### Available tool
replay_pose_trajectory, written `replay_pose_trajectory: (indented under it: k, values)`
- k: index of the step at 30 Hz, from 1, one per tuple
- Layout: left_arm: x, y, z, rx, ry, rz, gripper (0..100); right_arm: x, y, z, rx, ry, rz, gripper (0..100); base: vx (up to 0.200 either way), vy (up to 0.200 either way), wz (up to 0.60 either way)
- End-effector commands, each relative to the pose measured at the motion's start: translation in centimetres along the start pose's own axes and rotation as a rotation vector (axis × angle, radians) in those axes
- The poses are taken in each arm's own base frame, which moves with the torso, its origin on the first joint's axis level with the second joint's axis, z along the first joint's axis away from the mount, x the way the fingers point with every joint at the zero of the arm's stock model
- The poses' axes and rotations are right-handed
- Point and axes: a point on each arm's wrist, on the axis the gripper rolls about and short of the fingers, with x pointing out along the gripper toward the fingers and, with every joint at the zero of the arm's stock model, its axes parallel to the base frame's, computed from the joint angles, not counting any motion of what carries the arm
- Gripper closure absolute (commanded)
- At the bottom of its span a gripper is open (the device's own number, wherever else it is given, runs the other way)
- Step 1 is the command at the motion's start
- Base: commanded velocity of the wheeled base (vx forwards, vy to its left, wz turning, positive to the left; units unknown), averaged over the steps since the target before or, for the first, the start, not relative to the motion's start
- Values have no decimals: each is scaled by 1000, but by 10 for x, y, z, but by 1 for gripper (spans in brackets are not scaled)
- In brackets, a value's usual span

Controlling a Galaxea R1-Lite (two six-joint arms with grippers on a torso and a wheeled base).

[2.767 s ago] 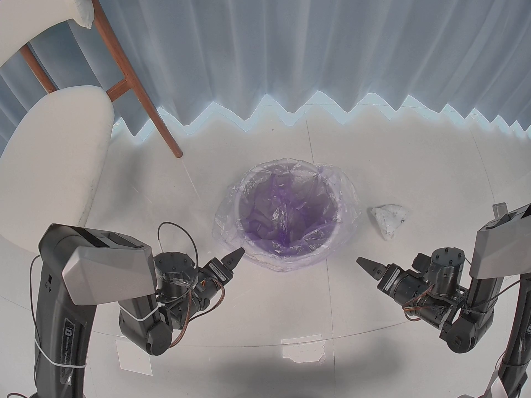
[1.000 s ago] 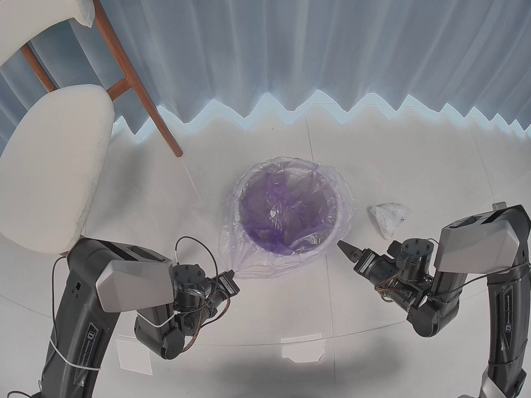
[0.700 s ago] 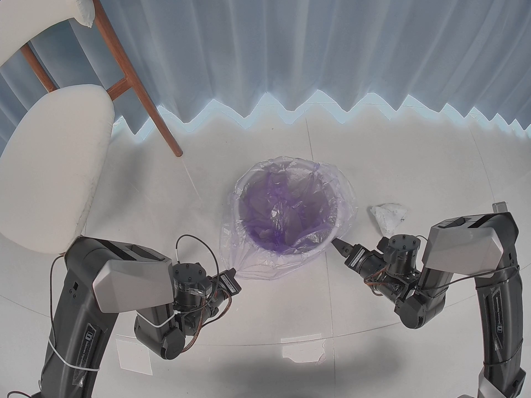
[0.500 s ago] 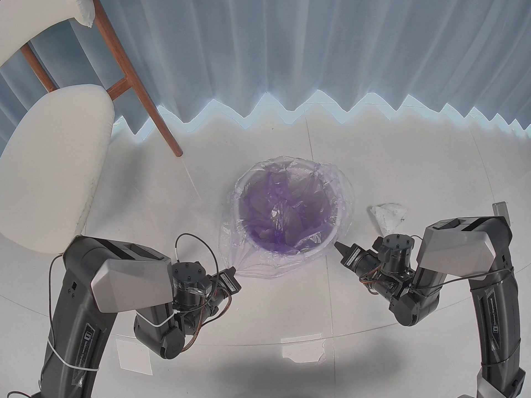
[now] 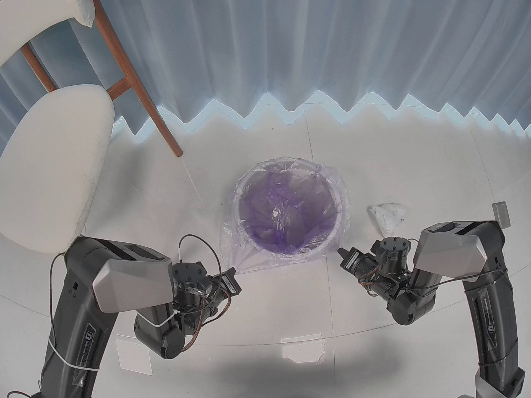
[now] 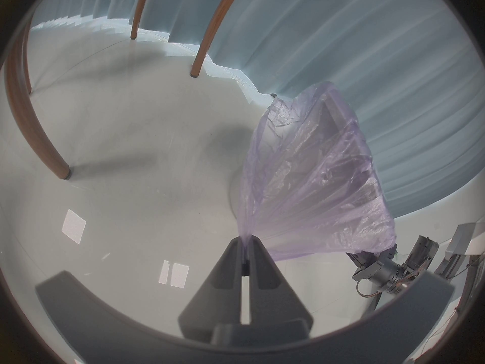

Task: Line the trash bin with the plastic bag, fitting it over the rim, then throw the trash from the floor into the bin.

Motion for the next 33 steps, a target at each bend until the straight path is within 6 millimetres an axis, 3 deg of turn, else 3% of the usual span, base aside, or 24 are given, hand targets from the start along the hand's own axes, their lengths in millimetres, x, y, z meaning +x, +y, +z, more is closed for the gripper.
replay_pose_trajectory:
  k: [1,15,16,19,22,24,25,26,29,30,33]
  values:
    - [3,7,-4,16,9,17,100,7,-7,-6,1,27,-7,100,0,0,0]
    - [4,8,-5,15,10,19,100,27,-9,2,-10,66,-62,100,0,0,0]
    - [4,8,-5,15,10,19,0,27,-9,1,-9,69,-65,100,0,0,0]
    - [2,7,-5,19,3,27,0,27,-10,0,-7,77,-72,100,0,0,0]
    - [-16,1,2,23,-9,70,0,27,-10,0,-7,78,-73,100,0,0,0]
    - [-42,-5,14,12,14,73,0,27,-10,0,-7,78,-73,100,0,0,0]
    - [-46,-6,16,13,17,74,0,26,-10,0,-7,77,-72,100,0,0,0]
    - [-70,-9,22,14,59,64,0,26,-10,0,-7,77,-72,100,0,0,0]
    - [-110,-16,35,24,107,32,0,26,-9,0,-7,80,-74,100,0,0,0]
    - [-122,-18,42,26,100,23,0,25,-9,1,-7,81,-75,0,0,0,0]
    - [-154,-24,65,19,30,12,0,23,-9,1,-7,72,-82,0,0,0,0]
